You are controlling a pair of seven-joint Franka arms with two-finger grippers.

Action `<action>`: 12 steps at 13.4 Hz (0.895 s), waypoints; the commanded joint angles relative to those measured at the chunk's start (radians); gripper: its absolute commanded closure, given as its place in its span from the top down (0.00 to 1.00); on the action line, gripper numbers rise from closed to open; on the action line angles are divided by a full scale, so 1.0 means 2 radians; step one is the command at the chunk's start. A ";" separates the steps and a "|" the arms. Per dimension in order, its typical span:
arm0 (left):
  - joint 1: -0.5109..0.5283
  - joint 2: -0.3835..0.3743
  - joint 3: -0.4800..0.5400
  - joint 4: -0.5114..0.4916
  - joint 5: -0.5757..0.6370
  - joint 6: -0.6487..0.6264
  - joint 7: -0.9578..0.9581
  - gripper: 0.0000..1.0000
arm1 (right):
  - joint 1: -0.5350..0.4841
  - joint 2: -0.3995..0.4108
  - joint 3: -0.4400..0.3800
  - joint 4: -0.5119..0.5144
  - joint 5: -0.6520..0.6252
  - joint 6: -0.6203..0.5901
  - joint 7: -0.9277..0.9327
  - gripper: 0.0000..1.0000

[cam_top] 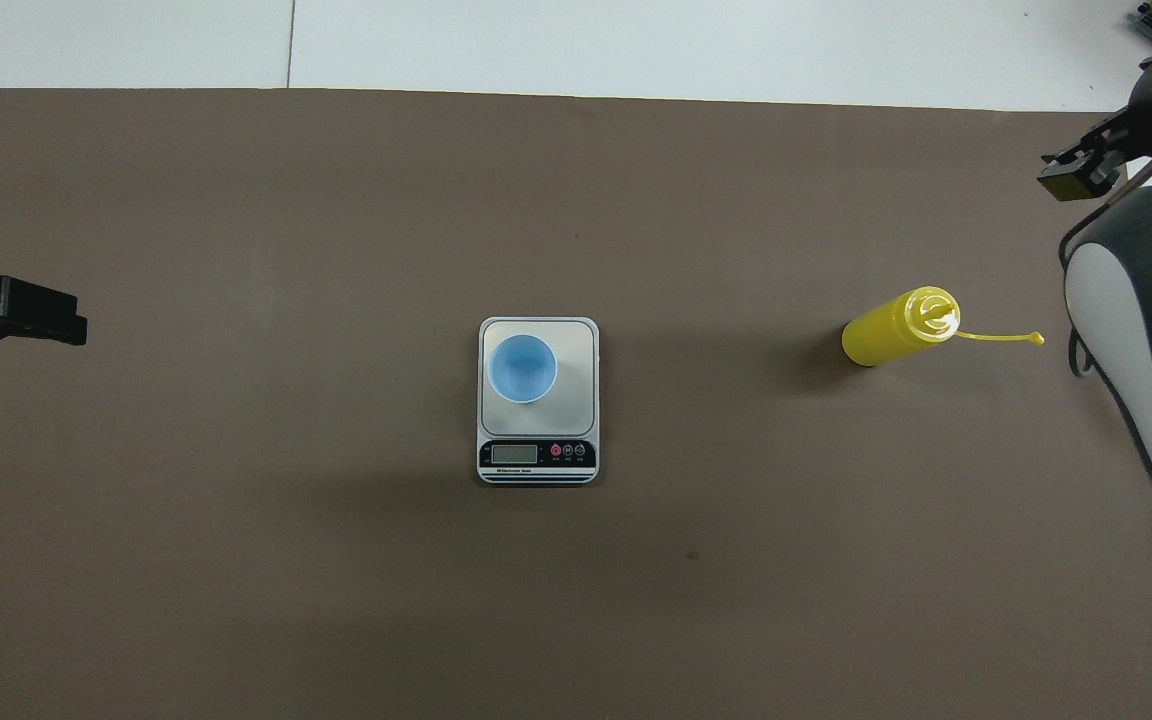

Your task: Pour seasoning into cup on scale with both arms

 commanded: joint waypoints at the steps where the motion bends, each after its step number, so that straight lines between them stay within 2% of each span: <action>1: -0.001 -0.007 0.002 -0.007 0.006 -0.004 0.001 1.00 | 0.010 -0.020 0.010 0.000 0.005 -0.070 0.132 1.00; 3: -0.001 -0.007 0.002 -0.007 0.006 -0.004 0.001 1.00 | 0.010 -0.034 0.015 0.000 0.056 -0.116 0.217 1.00; 8: -0.001 -0.007 0.002 -0.007 0.006 -0.004 0.001 1.00 | 0.004 -0.070 0.014 -0.015 0.123 -0.224 0.316 1.00; 12: -0.001 -0.007 0.003 -0.007 0.006 -0.004 0.001 1.00 | 0.004 -0.095 0.015 -0.050 0.126 -0.240 0.370 1.00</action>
